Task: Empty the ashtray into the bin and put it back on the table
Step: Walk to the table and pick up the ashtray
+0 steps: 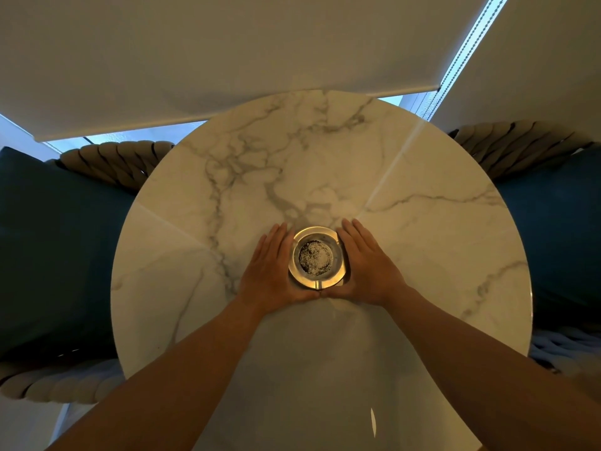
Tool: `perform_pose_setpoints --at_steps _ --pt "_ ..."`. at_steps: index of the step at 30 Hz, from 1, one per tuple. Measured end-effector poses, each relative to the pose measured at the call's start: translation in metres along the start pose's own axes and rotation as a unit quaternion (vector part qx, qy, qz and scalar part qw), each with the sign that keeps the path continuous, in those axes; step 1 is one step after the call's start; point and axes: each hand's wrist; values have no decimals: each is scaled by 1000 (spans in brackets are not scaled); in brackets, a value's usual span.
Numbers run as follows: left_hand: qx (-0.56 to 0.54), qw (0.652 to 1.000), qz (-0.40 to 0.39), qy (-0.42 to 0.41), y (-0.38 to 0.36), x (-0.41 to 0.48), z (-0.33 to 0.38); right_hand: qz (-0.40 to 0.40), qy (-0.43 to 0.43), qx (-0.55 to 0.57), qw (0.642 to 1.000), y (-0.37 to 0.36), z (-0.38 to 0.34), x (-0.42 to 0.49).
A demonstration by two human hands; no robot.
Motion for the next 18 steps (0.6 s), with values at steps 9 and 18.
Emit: perform_pose_setpoints --at_steps 9,18 --pt "-43 999 9 -22 1 1 -3 18 14 49 999 4 1 -4" --pt "-191 980 25 -56 23 -19 8 44 5 254 966 31 -22 -24"
Point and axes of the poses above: each hand's wrist, its own x-axis towards the middle knuckle, its own y-axis out of the back of the hand, z = x × y, and after that the axes turned 1 degree about z, right-handed
